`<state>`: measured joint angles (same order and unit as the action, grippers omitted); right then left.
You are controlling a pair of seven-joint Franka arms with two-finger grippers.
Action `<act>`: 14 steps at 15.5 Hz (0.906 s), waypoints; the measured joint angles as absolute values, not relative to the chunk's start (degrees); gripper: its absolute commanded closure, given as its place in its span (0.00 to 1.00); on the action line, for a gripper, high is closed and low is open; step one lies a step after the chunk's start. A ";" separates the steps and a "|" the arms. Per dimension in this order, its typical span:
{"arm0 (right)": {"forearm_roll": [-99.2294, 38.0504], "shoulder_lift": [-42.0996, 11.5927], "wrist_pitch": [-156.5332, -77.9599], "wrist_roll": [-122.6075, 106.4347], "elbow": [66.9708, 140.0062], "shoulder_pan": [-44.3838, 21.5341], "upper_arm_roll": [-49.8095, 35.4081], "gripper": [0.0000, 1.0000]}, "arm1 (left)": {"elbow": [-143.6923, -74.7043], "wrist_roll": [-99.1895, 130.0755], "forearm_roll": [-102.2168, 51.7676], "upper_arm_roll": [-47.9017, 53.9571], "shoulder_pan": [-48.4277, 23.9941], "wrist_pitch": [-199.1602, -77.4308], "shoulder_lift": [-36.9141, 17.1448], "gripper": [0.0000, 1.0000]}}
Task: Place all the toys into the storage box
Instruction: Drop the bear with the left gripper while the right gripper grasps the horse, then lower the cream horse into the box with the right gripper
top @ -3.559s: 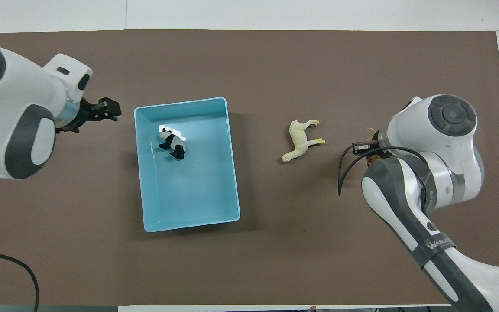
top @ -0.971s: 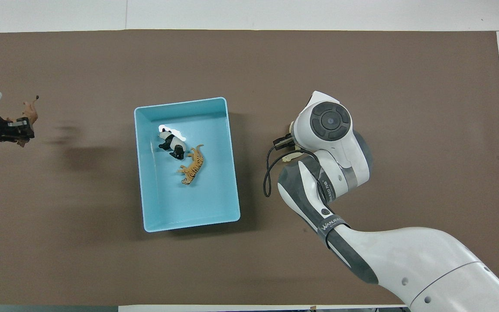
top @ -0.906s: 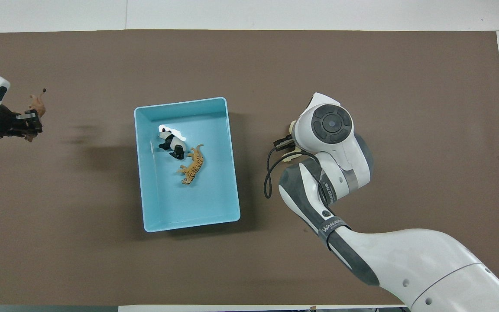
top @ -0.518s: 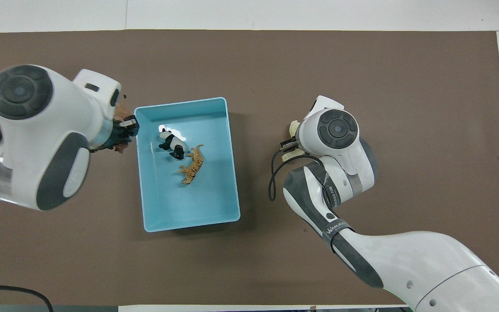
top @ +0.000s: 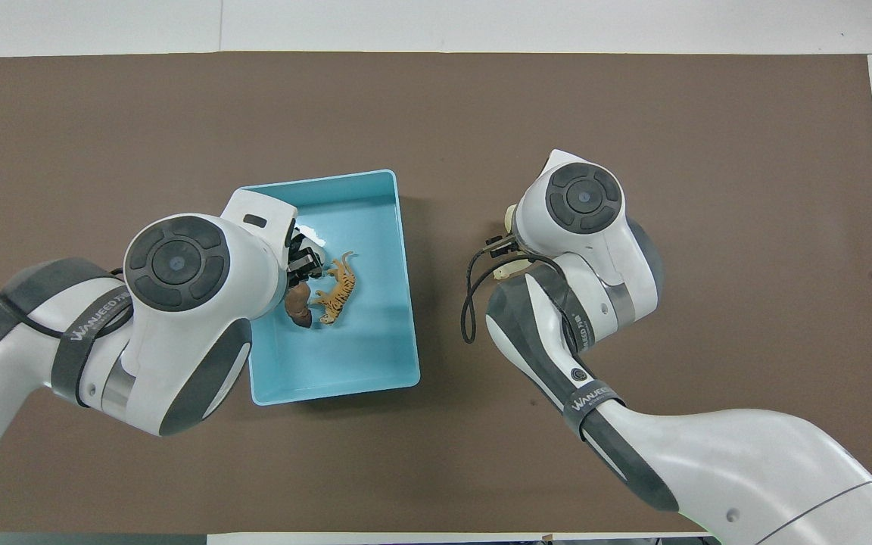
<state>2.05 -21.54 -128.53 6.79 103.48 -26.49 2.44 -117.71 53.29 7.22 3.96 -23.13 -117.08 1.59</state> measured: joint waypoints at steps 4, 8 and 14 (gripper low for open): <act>1.25 -21.11 -115.57 13.23 93.03 -29.05 1.91 1.00 | -110.71 43.04 6.32 2.54 -18.75 -108.16 3.58 0.00; 1.07 -24.61 -103.41 23.83 77.86 -37.81 1.49 1.00 | -102.47 23.03 3.50 1.94 -10.23 -96.88 4.13 0.00; 1.26 -36.01 -102.12 32.55 65.37 -47.32 1.73 1.00 | -92.05 7.88 2.50 2.79 -5.07 -86.04 1.19 0.00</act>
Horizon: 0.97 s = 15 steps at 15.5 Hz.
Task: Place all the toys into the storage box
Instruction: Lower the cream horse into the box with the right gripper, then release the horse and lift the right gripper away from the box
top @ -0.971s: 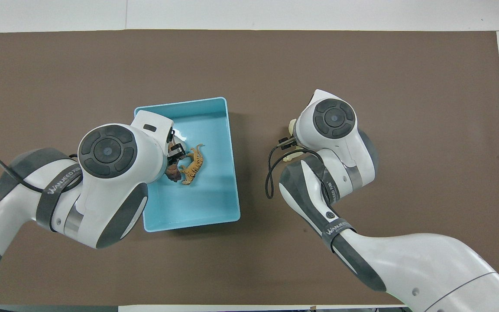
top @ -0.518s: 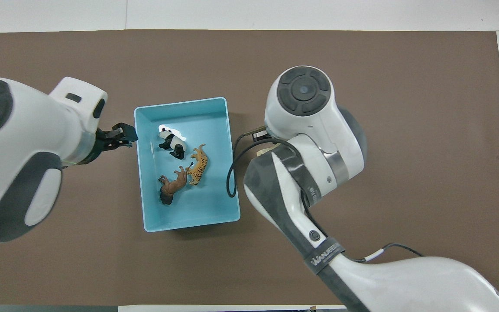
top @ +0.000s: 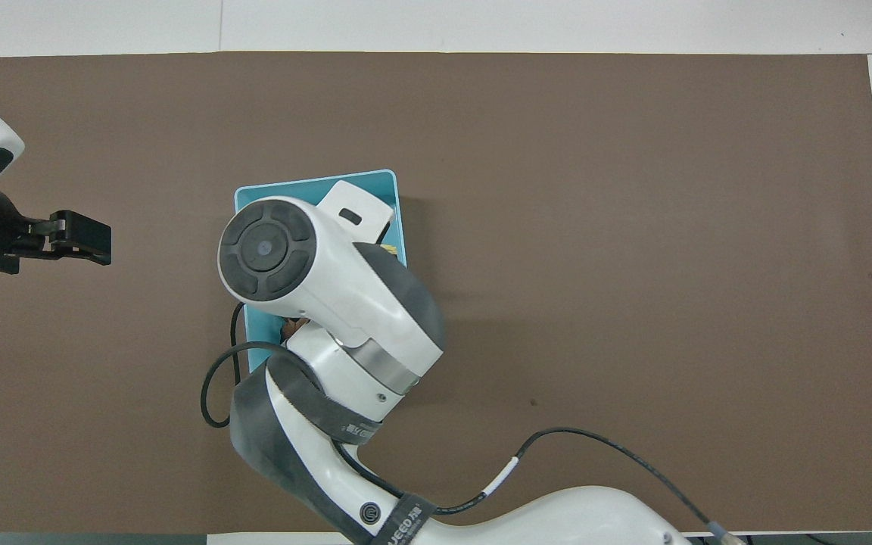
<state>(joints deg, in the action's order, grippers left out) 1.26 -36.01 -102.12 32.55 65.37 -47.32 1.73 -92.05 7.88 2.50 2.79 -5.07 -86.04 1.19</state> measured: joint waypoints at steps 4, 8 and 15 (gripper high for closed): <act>1.74 -40.09 -105.54 36.32 64.48 -50.70 2.01 0.00 | -90.60 3.46 1.59 2.80 -3.29 -84.70 -0.73 0.00; 1.76 -39.93 -105.14 39.01 63.11 -50.18 2.68 0.00 | -90.58 2.90 1.17 3.11 -3.17 -84.68 -0.87 0.00; 2.25 -31.54 -102.72 33.04 61.63 -36.40 4.30 0.00 | -90.26 1.71 1.03 3.15 -3.43 -85.46 -0.95 0.00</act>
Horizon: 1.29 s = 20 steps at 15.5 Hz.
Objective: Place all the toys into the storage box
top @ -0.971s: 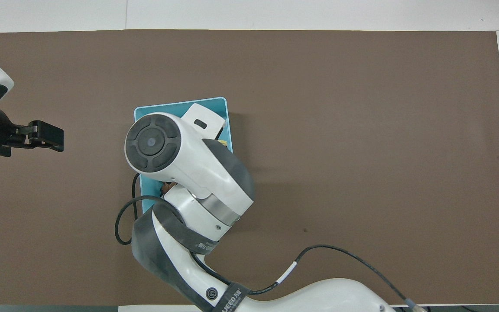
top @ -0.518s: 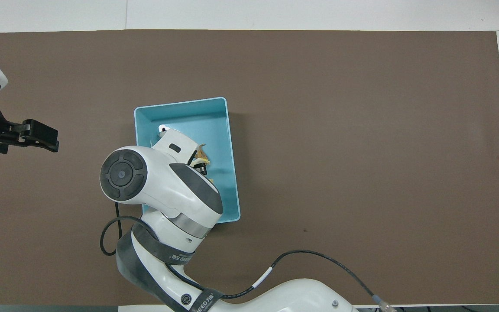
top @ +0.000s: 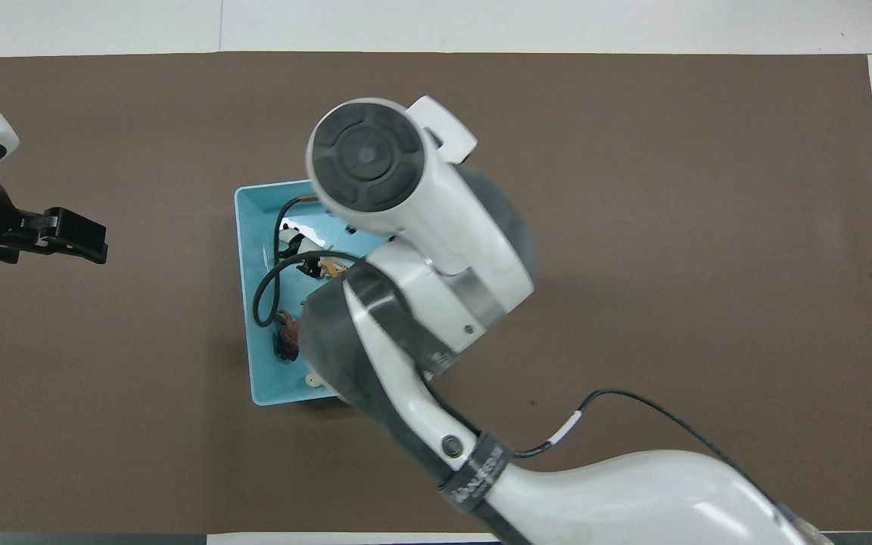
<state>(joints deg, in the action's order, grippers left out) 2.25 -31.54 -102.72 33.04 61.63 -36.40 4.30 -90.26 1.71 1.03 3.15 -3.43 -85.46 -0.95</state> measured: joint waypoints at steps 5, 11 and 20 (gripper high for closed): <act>2.23 -28.44 -102.03 17.37 63.34 -23.86 4.29 0.00 | -90.14 1.60 0.98 2.62 -4.44 -85.72 -1.12 0.00; 1.68 -27.33 -98.90 0.85 65.23 -8.33 4.22 0.00 | -87.63 1.60 0.92 1.93 -4.18 -85.78 -2.32 0.00; 0.51 -8.65 -84.89 3.98 79.52 -1.91 4.15 0.00 | -86.55 1.60 0.81 1.82 -4.15 -86.88 -1.77 0.00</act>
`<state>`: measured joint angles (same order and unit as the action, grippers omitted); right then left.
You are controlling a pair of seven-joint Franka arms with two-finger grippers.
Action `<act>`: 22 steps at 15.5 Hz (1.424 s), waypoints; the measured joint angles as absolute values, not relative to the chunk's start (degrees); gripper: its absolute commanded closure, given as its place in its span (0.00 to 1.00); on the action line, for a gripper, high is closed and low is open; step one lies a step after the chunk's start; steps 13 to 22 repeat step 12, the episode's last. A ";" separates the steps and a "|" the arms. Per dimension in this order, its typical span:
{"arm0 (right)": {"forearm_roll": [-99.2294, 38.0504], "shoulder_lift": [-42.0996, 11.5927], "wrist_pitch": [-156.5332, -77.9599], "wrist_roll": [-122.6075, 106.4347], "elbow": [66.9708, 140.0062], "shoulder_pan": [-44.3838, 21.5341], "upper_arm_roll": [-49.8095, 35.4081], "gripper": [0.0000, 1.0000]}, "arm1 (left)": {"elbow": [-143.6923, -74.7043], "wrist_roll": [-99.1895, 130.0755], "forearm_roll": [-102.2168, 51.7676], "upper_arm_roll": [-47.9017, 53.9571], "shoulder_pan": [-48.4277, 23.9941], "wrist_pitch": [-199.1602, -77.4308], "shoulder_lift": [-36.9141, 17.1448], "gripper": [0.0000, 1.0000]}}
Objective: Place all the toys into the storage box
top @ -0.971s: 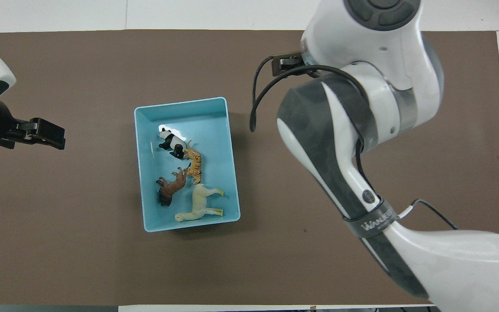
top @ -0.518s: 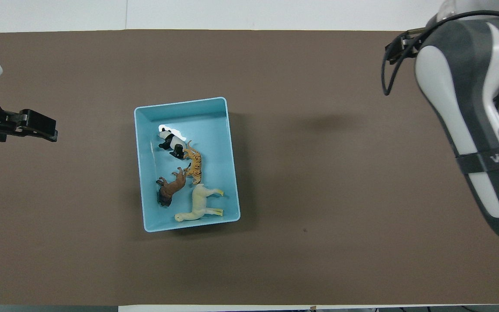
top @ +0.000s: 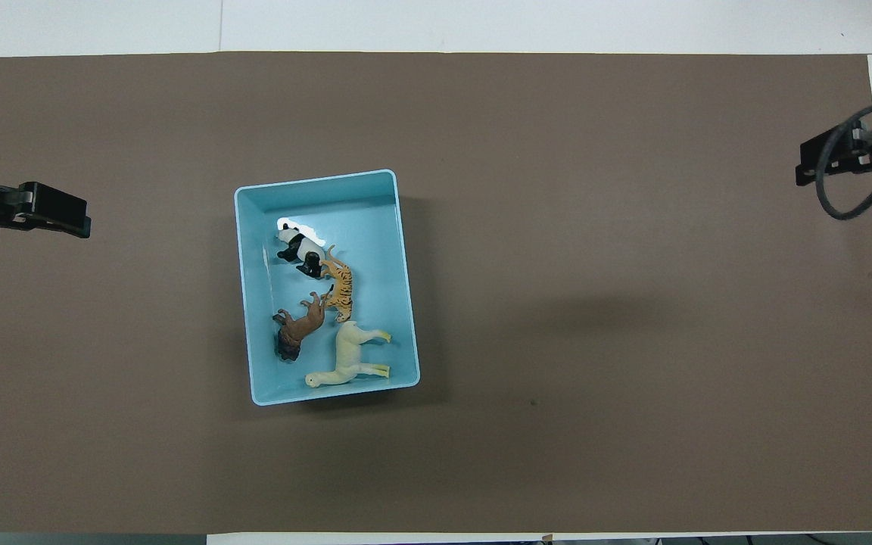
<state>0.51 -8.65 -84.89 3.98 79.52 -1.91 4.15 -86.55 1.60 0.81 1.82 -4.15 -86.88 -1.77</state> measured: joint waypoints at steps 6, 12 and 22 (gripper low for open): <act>3.83 -0.97 -86.90 2.90 89.28 2.55 -0.06 0.00 | -86.63 1.60 0.74 1.95 -4.20 -86.90 -1.77 0.00; 3.87 -0.97 -87.73 2.73 88.92 3.27 -0.45 0.00 | -86.64 1.60 0.73 1.94 -4.20 -86.90 -1.77 0.00; 3.87 -0.97 -87.73 2.73 88.92 3.27 -0.45 0.00 | -86.64 1.60 0.73 1.94 -4.20 -86.90 -1.77 0.00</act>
